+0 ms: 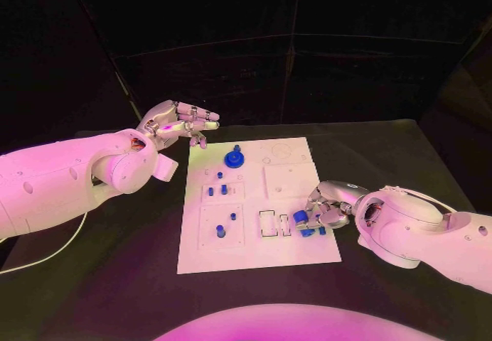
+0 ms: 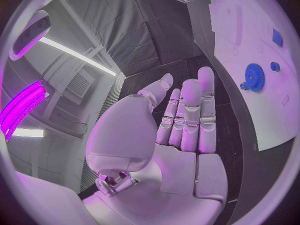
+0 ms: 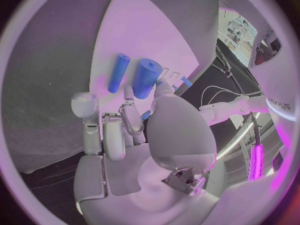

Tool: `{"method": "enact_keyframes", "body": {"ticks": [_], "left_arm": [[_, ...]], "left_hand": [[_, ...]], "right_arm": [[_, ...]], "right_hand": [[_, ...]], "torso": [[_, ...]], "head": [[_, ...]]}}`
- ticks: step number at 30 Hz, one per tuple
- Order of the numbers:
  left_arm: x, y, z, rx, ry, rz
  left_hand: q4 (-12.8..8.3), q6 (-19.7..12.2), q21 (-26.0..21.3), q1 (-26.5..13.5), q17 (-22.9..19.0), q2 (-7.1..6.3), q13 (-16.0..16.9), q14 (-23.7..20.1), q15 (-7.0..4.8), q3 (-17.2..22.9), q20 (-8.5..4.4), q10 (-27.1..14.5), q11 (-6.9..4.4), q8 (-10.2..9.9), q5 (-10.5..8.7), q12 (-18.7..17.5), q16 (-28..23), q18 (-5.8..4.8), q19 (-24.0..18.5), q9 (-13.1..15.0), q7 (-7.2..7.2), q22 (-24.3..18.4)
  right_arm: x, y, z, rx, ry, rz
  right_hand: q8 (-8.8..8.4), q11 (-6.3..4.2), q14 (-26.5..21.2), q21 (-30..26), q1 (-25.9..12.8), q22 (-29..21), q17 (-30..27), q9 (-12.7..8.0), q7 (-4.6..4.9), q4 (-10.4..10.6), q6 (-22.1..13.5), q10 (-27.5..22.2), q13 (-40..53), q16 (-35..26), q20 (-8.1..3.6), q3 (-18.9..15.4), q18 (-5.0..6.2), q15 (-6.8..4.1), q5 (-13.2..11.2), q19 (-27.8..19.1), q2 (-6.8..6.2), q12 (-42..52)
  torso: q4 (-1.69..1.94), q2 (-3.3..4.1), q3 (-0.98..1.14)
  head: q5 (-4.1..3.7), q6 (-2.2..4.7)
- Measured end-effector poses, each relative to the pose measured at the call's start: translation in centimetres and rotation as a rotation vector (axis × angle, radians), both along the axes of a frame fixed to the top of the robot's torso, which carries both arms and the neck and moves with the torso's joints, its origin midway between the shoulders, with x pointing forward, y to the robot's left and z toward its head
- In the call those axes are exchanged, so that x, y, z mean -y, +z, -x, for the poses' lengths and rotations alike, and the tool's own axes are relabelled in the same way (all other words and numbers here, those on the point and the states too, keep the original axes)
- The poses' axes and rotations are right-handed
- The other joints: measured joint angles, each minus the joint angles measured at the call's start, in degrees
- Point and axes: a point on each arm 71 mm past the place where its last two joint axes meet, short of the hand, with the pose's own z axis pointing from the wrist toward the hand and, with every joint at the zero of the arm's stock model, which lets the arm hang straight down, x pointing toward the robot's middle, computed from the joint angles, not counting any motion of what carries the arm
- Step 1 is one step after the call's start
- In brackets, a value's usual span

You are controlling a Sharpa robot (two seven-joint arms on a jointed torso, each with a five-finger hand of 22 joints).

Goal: Assemble the parts on the task board

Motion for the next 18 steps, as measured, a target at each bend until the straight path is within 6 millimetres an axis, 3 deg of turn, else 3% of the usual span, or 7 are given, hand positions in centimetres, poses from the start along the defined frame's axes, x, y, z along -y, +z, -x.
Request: {"method": "enact_keyframes", "body": {"ticks": [7, 10, 15, 18], "left_arm": [[-0.1, 0.0, 0.0, 0.0, 0.002, 0.0], [-0.1, 0.0, 0.0, 0.001, 0.002, 0.0], [-0.1, 0.0, 0.1, 0.001, 0.001, 0.0], [-0.1, 0.0, 0.1, 0.001, 0.002, 0.0]], "left_hand": [[0.0, 0.0, 0.0, 0.0, 0.0, 0.0, 0.0, 0.0, 0.0, 0.0, 0.0, 0.0, 0.0, 0.0, 0.0, 0.0, 0.0, 0.0, 0.0, 0.0, 0.0, 0.01], [0.0, 0.0, 0.0, 0.0, 0.0, 0.0, 0.0, 0.0, 0.0, 0.0, 0.0, 0.0, 0.0, 0.0, 0.0, 0.0, 0.0, 0.0, 0.0, 0.0, 0.0, 0.01], [0.0, 0.0, 0.0, 0.0, 0.0, 0.0, 0.0, 0.0, 0.0, 0.0, 0.0, 0.0, 0.0, 0.0, 0.0, 0.0, 0.0, 0.0, 0.0, 0.0, 0.0, 0.01], [0.0, 0.0, 0.0, 0.0, 0.0, 0.0, 0.0, 0.0, 0.0, 0.0, 0.0, 0.0, 0.0, 0.0, 0.0, -0.01, 0.0, 0.0, 0.0, 0.0, 0.0, 0.01]], "right_arm": [[-0.4, -0.1, -0.3, 0.009, 0.013, 0.017], [-0.5, -0.1, -0.4, 0.014, 0.017, 0.02], [-0.8, -0.1, -0.4, 0.019, 0.025, 0.02], [-1.2, -0.1, -0.2, 0.019, 0.031, 0.008]], "right_hand": [[0.69, 0.0, 0.0, 0.0, -0.17, -0.07, 0.0, 0.37, -0.16, 0.0, 0.25, 0.0, -0.09, 0.0, 0.0, 0.0, 0.0, 0.0, 0.0, 0.0, 0.17, 0.0], [1.05, 0.0, 0.0, 0.0, 1.01, -0.07, -0.01, 0.79, -0.47, -0.05, 0.0, 0.0, 0.22, 0.0, 0.0, 0.04, 0.0, 0.0, 0.54, 0.0, 0.9, 0.0], [2.02, -0.12, 0.0, 0.0, 2.75, 0.2, -0.01, 1.33, -0.6, -0.35, -0.17, 0.12, 0.84, 0.0, 0.0, -0.01, 0.0, 0.0, 5.4, 0.0, 1.7, -0.22], [2.5, -0.62, 0.08, 0.0, 3.94, 0.63, -0.01, 1.67, -1.12, -0.64, 0.15, 0.62, 1.57, 0.0, -0.32, 0.28, 0.0, -0.34, 8.1, 0.31, 2.89, -0.07]], "torso": [[0.0, 0.02, -0.04], [0.0, 0.04, -0.04], [0.0, 0.05, -0.05], [-0.03, 0.05, -0.03]], "head": [[0.2, 0.01], [0.36, 0.02], [0.44, -0.13], [0.63, -0.21]]}}
